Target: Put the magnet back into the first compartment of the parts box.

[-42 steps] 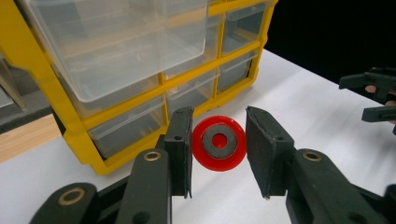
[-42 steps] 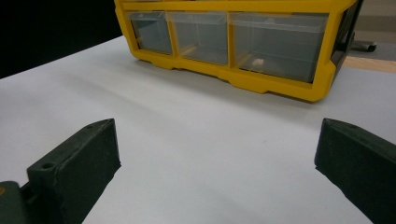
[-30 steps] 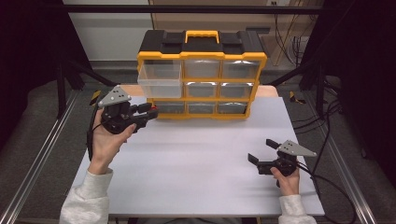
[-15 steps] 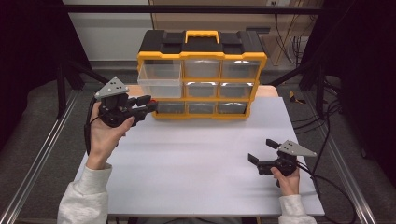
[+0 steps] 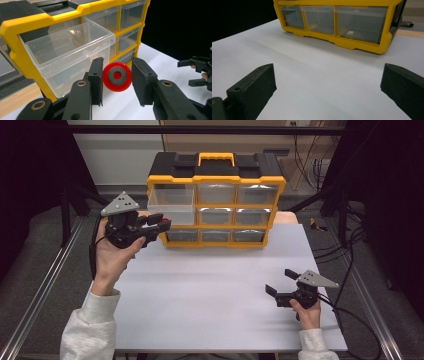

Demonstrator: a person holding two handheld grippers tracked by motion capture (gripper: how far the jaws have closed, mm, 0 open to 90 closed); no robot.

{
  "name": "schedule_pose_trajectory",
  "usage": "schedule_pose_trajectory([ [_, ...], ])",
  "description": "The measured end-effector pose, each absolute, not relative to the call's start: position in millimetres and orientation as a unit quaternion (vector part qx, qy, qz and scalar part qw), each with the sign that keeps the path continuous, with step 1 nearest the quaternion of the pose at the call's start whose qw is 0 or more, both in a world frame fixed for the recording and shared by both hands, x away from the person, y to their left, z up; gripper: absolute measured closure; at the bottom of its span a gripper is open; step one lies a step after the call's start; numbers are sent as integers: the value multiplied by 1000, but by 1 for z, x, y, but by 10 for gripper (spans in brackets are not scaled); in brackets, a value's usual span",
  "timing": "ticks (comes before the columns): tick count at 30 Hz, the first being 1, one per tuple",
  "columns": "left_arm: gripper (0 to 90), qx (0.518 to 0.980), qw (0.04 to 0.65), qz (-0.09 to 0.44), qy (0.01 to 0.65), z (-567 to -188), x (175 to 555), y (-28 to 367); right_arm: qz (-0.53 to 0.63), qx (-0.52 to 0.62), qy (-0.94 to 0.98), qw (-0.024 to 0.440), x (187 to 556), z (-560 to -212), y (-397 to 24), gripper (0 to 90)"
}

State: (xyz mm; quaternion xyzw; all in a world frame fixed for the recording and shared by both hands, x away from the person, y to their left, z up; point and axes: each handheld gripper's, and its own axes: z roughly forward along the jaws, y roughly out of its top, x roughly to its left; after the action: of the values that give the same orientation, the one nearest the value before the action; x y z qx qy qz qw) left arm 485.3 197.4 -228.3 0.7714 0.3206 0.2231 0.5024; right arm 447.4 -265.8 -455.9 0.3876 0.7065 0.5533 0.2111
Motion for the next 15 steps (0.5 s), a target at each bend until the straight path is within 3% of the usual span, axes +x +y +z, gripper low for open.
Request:
schedule_pose_trajectory([
  [15, 622, 769, 502, 229, 323, -215, 495, 194, 555, 387, 706, 210, 447, -455, -266, 4],
])
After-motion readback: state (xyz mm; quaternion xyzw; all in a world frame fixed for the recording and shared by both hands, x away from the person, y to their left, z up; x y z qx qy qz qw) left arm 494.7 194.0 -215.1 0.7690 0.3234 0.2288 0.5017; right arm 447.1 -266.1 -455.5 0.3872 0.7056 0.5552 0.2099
